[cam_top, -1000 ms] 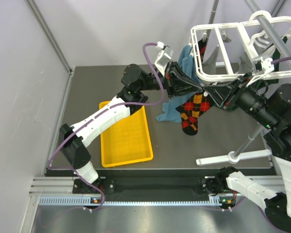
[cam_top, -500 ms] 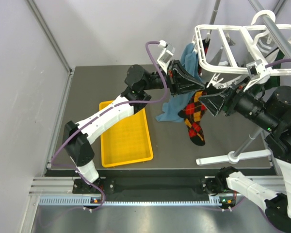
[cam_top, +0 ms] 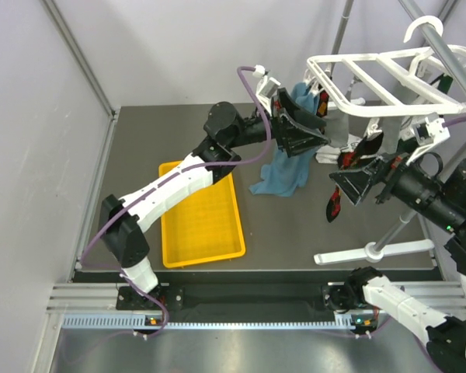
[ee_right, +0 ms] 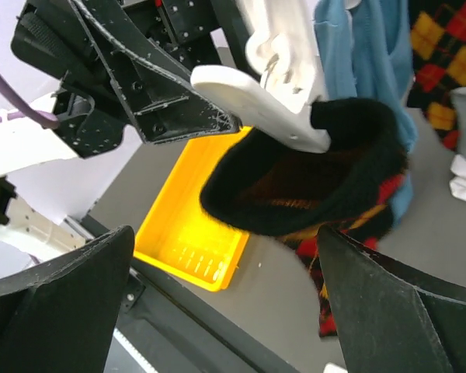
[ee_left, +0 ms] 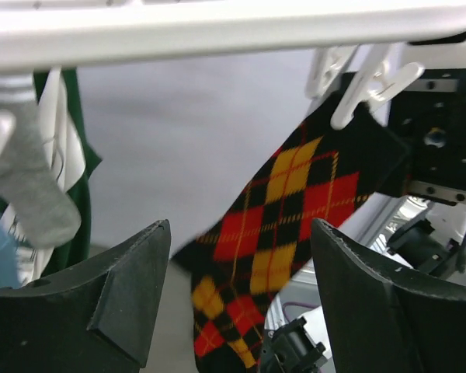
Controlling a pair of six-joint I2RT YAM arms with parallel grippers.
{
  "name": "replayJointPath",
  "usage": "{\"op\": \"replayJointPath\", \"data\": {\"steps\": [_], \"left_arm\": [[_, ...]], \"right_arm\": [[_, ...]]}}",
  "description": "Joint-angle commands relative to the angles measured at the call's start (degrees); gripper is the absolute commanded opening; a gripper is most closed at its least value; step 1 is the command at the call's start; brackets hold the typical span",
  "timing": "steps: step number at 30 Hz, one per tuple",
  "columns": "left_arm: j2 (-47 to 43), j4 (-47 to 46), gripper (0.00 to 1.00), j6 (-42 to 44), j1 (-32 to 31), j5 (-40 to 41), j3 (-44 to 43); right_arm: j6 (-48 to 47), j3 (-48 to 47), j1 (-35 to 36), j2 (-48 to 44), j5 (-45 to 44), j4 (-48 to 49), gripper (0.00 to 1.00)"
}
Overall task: Clip the socks to the hanger
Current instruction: Reset both arms
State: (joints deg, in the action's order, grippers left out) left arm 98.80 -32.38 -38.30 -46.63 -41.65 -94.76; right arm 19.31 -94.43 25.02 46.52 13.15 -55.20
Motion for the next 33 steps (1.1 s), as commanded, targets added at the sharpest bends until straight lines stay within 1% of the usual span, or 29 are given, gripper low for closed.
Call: {"op": "replayJointPath", "data": {"steps": [1, 3, 6, 9, 10, 12, 13, 14, 17, 20, 21, 23, 28, 29, 31, 33], "left_arm": [[-6.7, 3.8, 0.77, 4.5, 0.0, 6.0, 4.0], [-9.6, 5.7, 0.78, 5.7, 0.0, 8.2, 6.1], [-13.4, 11.0, 0.79, 7.1, 0.0, 11.4, 9.6], [-18.1, 13.9, 0.79, 8.0, 0.0, 15.3, 16.0], [-19.3, 14.4, 0.79, 8.2, 0.0, 16.3, 19.5], [-22.7, 16.4, 0.79, 7.9, 0.0, 18.5, 23.1], [-23.7, 17.2, 0.79, 7.9, 0.0, 20.1, 24.6], [-25.7, 19.4, 0.79, 7.7, 0.0, 21.0, 27.8], [-30.0, 21.5, 0.79, 7.6, 0.0, 23.0, 33.7], [-34.2, 24.3, 0.79, 7.2, 0.0, 25.8, 38.1], [-35.1, 25.3, 0.79, 7.0, 0.0, 26.5, 40.5], [-37.4, 26.1, 0.79, 6.8, 0.0, 28.0, 42.4], [-39.9, 27.9, 0.79, 5.1, 0.0, 31.4, 47.4], [-40.6, 27.9, 0.79, 4.2, 0.0, 31.9, 48.1], [-41.1, 27.5, 0.79, 3.5, 0.0, 33.0, 50.1], [-41.8, 27.1, 0.79, 2.5, 0.0, 33.8, 51.3]], "right_arm": [[-3.0, -2.9, 0.2, -0.9, -2.9, -6.0, 1.0], [-4.5, -3.0, 0.3, -1.1, -5.4, -9.6, 1.0], [-6.1, -2.1, 0.2, -2.0, -6.7, -12.0, 1.0], [-7.2, 2.0, 0.2, -3.3, -2.6, -12.7, 1.0], [-7.4, 5.2, 0.3, -3.7, -0.9, -11.8, 1.0], [-6.7, 8.6, 0.3, -5.1, 2.4, -10.6, 1.0], [-6.2, 12.0, 0.3, -5.6, 3.0, -9.8, 1.0], [-5.5, 13.6, 0.2, -6.8, 3.5, -8.4, 1.0], [-3.9, 18.9, 0.2, -8.8, 5.0, -5.5, 1.0], [-1.8, 23.6, 0.3, -9.6, 5.7, -3.3, 1.0], [-1.3, 25.0, 0.4, -9.8, 7.2, -1.5, 1.0], [0.5, 29.0, 0.6, -10.8, 8.5, 1.8, 1.0], [1.1, 33.9, 1.8, -10.1, 6.7, 4.3, 1.0], [2.5, 35.1, 2.4, -9.9, 6.5, 5.4, 1.0], [4.5, 39.6, 5.5, -10.0, 5.8, 10.2, 1.0], [7.0, 43.6, 8.3, -9.6, 2.9, 13.5, 1.0]]}}
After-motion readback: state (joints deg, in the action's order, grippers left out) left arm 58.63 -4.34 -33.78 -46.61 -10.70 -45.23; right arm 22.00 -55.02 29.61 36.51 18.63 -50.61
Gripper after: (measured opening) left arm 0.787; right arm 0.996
